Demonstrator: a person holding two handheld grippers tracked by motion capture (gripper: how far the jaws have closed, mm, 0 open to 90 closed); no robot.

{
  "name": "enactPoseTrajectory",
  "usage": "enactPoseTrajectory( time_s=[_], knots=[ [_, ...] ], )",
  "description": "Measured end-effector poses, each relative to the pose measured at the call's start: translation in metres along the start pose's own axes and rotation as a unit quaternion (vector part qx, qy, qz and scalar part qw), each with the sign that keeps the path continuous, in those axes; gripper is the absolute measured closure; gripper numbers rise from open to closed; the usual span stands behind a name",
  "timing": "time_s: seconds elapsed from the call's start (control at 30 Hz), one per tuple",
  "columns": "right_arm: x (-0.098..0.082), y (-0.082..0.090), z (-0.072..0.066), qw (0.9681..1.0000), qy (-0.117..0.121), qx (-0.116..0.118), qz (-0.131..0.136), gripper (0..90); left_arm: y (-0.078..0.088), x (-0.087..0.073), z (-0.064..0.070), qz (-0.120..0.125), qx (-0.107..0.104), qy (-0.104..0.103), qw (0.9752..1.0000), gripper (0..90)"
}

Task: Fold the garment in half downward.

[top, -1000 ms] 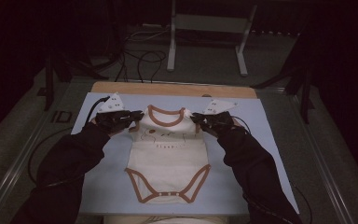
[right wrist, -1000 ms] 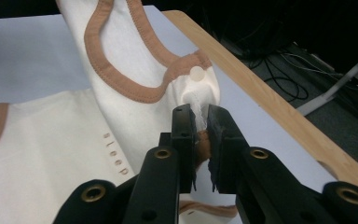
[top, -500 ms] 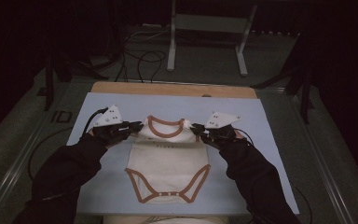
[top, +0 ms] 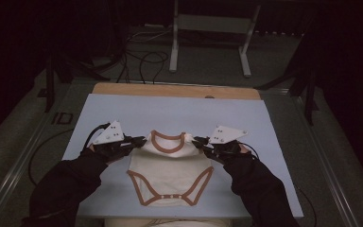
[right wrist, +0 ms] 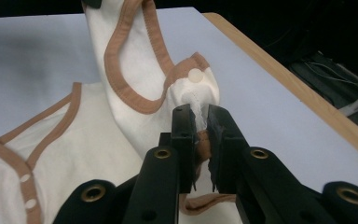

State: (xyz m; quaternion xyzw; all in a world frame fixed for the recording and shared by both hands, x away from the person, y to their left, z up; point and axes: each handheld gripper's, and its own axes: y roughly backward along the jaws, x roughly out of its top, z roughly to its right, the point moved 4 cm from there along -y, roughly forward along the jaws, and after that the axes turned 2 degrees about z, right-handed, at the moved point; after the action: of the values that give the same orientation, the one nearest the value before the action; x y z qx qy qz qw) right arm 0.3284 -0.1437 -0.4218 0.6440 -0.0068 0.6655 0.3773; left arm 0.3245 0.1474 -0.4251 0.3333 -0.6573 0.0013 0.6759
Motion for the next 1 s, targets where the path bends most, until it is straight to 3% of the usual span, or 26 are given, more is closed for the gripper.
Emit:
enactPoseTrajectory(
  time_s=[0.33,0.73,1.0],
  knots=[
    [-0.011,0.003,-0.014,0.9998,-0.001,0.015,-0.009,81.7,-0.001,-0.017,0.018,-0.011,-0.013,0.000,0.9999,87.1],
    [-0.039,0.004,-0.036,0.9982,-0.031,0.043,-0.026,81.6,-0.004,-0.038,0.043,-0.018,-0.042,0.011,0.9989,87.0],
    [-0.060,-0.001,-0.051,0.9956,-0.044,0.064,-0.052,81.3,-0.012,-0.064,0.060,-0.048,-0.058,0.021,0.9970,86.7]
  ],
)
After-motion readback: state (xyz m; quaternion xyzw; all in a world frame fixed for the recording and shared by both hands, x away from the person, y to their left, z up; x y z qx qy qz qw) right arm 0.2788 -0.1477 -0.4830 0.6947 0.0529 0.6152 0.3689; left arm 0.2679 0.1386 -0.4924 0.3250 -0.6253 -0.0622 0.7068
